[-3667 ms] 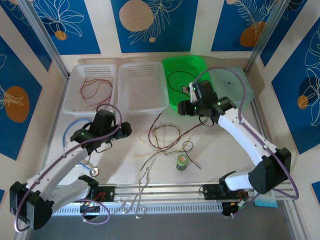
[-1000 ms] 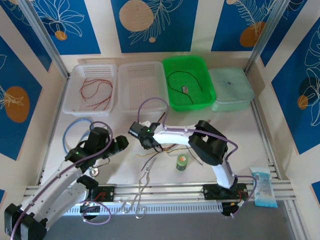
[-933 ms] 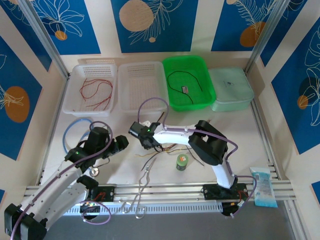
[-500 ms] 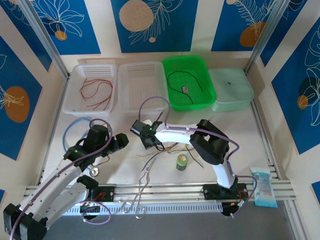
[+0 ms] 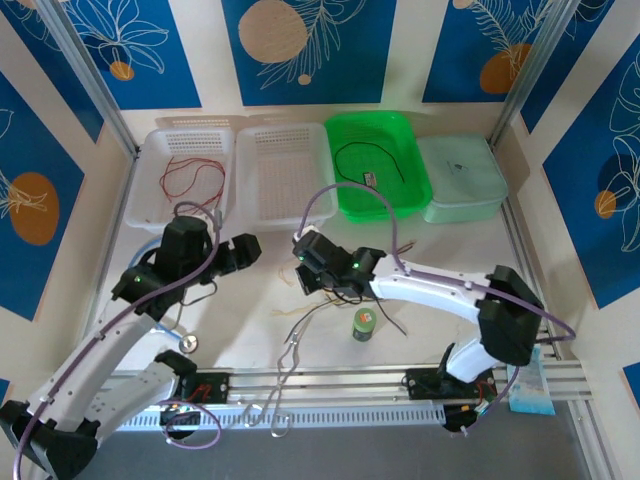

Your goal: Untangle the cables

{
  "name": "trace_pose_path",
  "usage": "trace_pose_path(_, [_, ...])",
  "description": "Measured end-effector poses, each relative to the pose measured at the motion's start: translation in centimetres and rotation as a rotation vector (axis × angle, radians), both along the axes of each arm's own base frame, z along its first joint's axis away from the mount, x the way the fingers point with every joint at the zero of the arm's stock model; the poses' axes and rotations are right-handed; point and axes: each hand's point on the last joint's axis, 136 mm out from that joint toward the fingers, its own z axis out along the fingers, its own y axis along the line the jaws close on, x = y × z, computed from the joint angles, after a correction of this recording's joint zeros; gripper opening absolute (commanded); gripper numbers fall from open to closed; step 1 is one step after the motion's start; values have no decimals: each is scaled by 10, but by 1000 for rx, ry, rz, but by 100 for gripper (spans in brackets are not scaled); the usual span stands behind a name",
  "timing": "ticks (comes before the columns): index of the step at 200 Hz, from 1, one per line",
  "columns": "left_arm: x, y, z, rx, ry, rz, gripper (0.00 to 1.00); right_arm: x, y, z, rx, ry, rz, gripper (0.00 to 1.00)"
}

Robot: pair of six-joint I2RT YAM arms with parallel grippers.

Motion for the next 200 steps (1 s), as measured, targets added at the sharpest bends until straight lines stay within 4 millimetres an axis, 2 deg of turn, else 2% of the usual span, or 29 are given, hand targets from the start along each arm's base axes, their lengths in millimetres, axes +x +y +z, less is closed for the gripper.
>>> trace_pose_path(17, [7, -7, 27, -11, -45, -29, 81, -2, -5, 17, 31, -40, 20, 0])
trace_pose_path(47, [24, -21, 96, -35, -160, -87, 77, 0, -19, 56, 86, -135, 48, 0])
trace_pose_path(60, [29, -26, 114, -45, -196, -105, 76, 4, -28, 76, 121, -183, 47, 0])
trace_pose_path(74, [32, -31, 119, -57, -204, -123, 74, 8, -40, 98, 164, -229, 42, 0])
trace_pose_path(106, [39, -45, 110, -81, -165, -159, 73, 9, -66, 147, 295, -335, 54, 0])
trace_pose_path(143, [43, -57, 114, -144, -164, -189, 72, 4, -87, 182, 388, -406, 87, 0])
trace_pose_path(174, [40, -73, 127, -239, -176, -251, 70, -2, -85, 193, 389, -465, 156, 0])
trace_pose_path(185, [41, -80, 131, -283, -178, -278, 67, -2, -83, 189, 370, -492, 173, 0])
trace_pose_path(200, [44, -89, 131, -324, -171, -305, 64, -3, -77, 171, 325, -517, 200, 0])
